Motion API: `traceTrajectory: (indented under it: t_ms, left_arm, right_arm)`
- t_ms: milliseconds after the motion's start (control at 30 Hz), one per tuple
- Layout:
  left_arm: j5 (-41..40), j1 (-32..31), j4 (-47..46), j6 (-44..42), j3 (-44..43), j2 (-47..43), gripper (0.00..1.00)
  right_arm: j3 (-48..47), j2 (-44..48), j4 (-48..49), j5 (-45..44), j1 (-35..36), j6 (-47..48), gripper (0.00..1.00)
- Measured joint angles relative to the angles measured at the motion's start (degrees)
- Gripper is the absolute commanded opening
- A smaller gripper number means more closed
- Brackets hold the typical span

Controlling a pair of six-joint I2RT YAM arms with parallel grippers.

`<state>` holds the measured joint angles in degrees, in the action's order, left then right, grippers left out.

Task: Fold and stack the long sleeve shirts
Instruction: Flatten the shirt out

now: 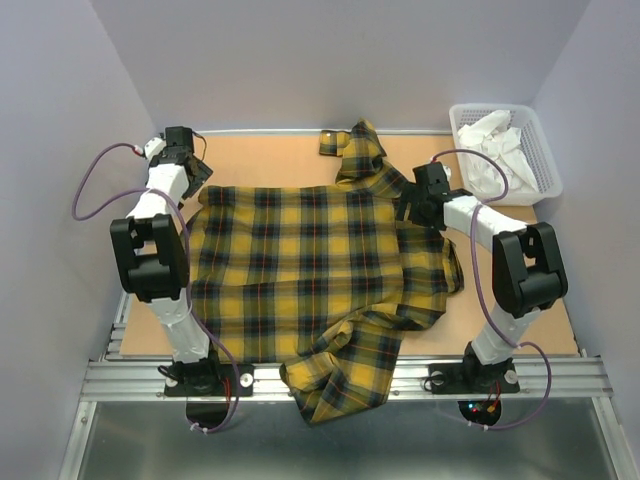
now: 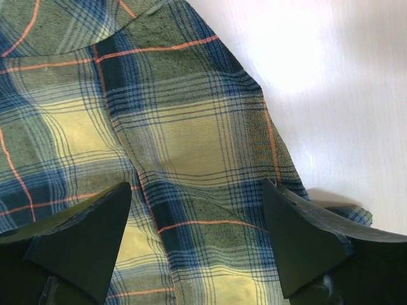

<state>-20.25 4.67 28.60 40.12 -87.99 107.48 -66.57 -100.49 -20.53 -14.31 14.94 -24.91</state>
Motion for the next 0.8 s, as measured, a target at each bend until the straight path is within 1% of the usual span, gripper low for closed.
traceTrajectory:
  t_ms: [133, 167, 333, 433, 533, 567, 633, 667, 733, 767, 800]
  left_arm:
    - [5.0, 0.4, -1.4, 1.3, -1.5, 1.4, 0.94]
    - [5.6, 0.4, -1.4, 1.6, -2.2, 2.0, 0.91]
    - [8.5, 0.4, -1.1, 4.6, -8.3, 8.5, 0.86]
    - [9.2, 0.4, -0.5, 5.9, -9.6, 12.2, 0.82]
    - [9.3, 0.4, 0.6, 6.8, -10.2, 14.8, 0.75]
    - [9.3, 0.4, 1.0, 7.0, -10.4, 15.6, 0.63]
    - [9.3, 0.4, 1.7, 7.8, -11.2, 17.2, 0.49]
    - [9.3, 0.4, 2.3, 7.8, -11.7, 17.8, 0.36]
    - [9.2, 0.4, 3.6, 7.8, -12.9, 18.7, 0.26]
    - [9.0, 0.3, 4.3, 7.9, -13.5, 18.8, 0.18]
    - [8.6, 0.3, 4.9, 7.9, -14.1, 18.9, 0.16]
  right_arm:
    - [0.3, 0.5, 0.2, 0.2, 0.0, 0.3, 0.88]
    - [0.6, 0.6, 0.3, 0.2, 0.0, 0.5, 0.88]
    - [1.8, 0.7, 0.1, 0.2, 0.0, 0.7, 0.88]
    - [1.8, 0.8, 0.1, 0.2, 0.0, 0.7, 0.88]
    - [1.8, 1.2, 0.1, 0.2, 0.0, 0.7, 0.88]
    - [1.8, 1.4, 0.2, 0.2, 0.0, 0.7, 0.88]
    - [1.9, 1.7, 0.2, 0.2, 0.0, 0.7, 0.88]
    - [1.9, 1.7, 0.2, 0.2, 0.0, 0.7, 0.89]
    - [1.9, 1.9, 0.2, 0.2, 0.0, 0.7, 0.89]
    - [2.1, 2.0, 0.3, 0.1, 0.0, 0.8, 0.89]
    - [2.2, 2.2, 0.3, 0.1, 0.0, 0.8, 0.89]
